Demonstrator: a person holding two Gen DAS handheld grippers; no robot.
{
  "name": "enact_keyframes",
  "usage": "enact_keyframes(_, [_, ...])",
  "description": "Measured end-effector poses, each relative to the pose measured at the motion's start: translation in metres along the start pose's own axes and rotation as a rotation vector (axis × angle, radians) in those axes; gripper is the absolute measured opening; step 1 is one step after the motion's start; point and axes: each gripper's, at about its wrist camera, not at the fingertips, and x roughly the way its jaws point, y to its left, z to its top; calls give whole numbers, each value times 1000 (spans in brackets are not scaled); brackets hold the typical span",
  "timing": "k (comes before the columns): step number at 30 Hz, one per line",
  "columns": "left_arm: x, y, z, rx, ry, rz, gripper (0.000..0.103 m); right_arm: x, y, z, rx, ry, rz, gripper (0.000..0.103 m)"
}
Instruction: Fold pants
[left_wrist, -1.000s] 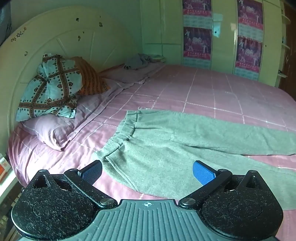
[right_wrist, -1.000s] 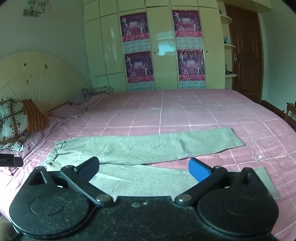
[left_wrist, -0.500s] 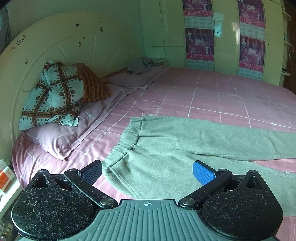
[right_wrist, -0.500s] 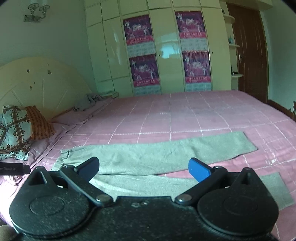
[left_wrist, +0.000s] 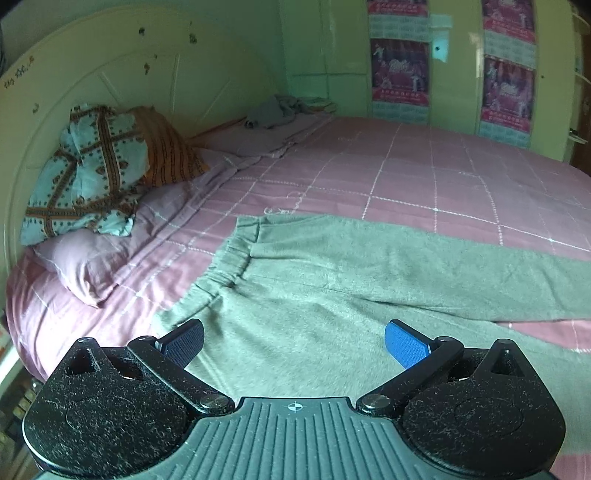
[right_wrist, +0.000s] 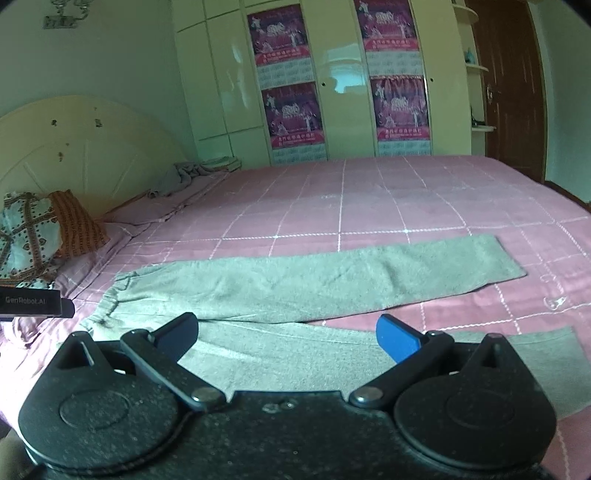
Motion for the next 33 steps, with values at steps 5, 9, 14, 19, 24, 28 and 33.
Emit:
enact_keyframes(5, [39, -19, 15, 3, 22, 9, 103, 42, -14, 8, 12, 7, 32, 103])
enact_keyframes(9, [58, -23, 35, 9, 78, 31, 103, 71, -15, 20, -5, 54, -6, 103])
enact_keyframes(14, [61, -19, 61, 23, 133, 47, 103, 78, -7, 36, -51, 118, -46, 103])
enact_keyframes(19, [74, -21, 68, 41, 108, 49, 103, 83, -2, 49, -55, 152, -30, 103])
enact_keyframes(24, [109, -27, 52, 8, 40, 24, 103, 104, -11, 38, -39, 109, -6, 103])
enact_keyframes(28, [118, -28, 31, -37, 8, 5, 103, 119, -22, 16, -4, 68, 28, 103])
enact_keyframes(33, [107, -29, 18, -31, 45, 27, 103, 113, -14, 4, -61, 61, 25, 103])
